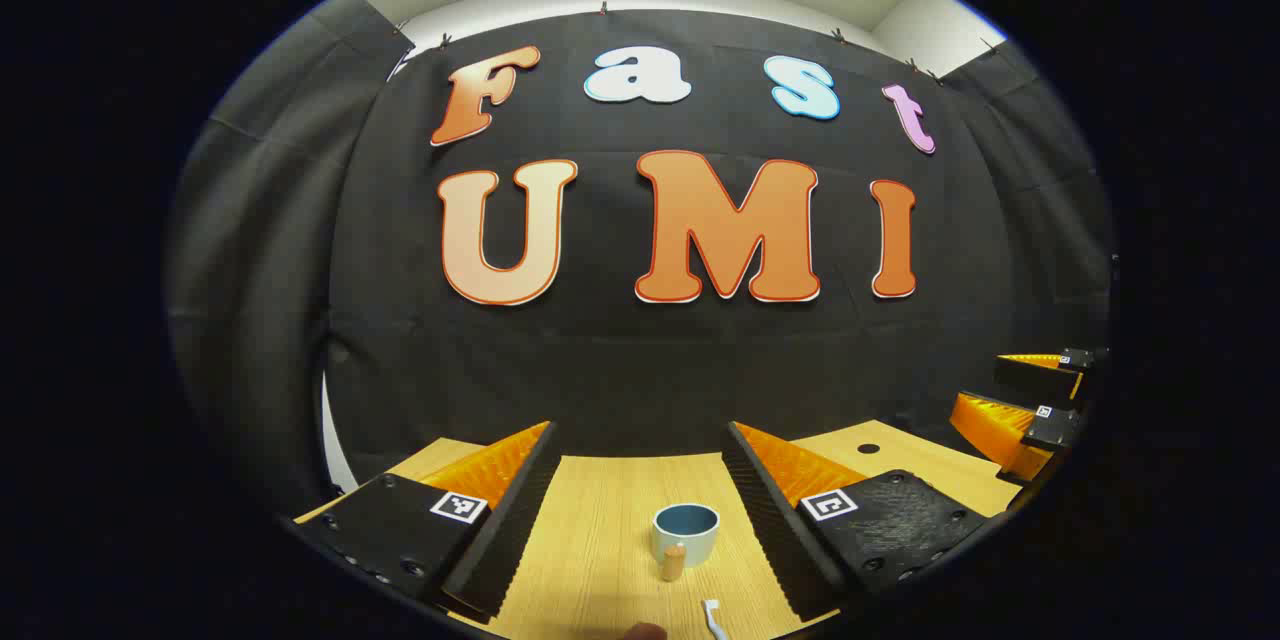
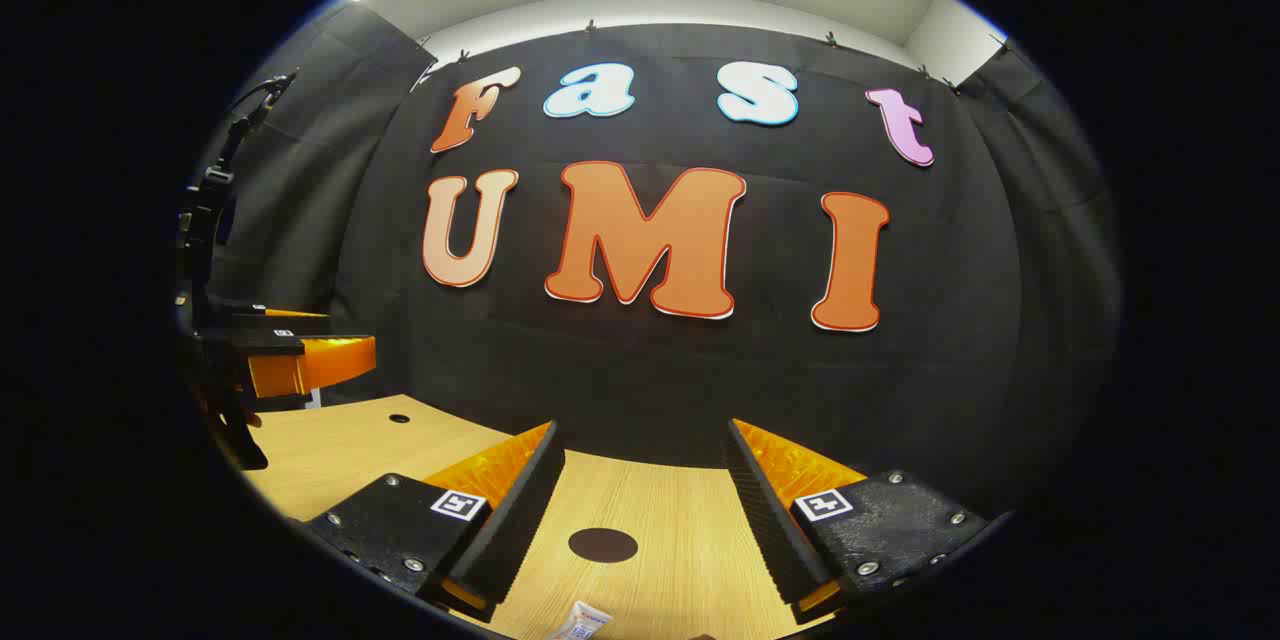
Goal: Put the toothbrush and toothpaste on the desktop into the cup, then pick up the cup and place it on the coaster on the desktop.
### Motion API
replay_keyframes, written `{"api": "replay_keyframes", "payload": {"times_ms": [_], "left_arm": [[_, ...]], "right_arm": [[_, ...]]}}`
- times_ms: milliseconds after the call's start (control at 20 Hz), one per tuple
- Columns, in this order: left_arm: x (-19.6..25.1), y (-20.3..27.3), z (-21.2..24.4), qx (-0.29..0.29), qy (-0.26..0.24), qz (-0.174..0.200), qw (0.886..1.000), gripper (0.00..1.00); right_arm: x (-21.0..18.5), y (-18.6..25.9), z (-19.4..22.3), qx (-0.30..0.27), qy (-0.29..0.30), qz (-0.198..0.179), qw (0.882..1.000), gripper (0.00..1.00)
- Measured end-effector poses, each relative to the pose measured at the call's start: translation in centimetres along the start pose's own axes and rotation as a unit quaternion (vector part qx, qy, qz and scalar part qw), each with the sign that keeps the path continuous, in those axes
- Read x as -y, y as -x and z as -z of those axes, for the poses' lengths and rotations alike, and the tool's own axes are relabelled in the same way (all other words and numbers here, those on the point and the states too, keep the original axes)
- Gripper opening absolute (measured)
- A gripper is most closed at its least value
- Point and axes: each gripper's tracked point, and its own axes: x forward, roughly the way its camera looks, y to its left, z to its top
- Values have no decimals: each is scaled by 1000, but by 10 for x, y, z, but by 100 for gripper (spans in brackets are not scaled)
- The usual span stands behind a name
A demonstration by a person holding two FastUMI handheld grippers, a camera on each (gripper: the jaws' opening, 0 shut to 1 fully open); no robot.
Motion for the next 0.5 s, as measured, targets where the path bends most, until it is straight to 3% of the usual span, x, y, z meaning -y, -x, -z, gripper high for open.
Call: {"api": "replay_keyframes", "payload": {"times_ms": [500], "left_arm": [[9, 1, -25, 21, -7, -2, 1000, 98]], "right_arm": [[11, 0, -4, -12, -7, 7, 1000, 96]]}}
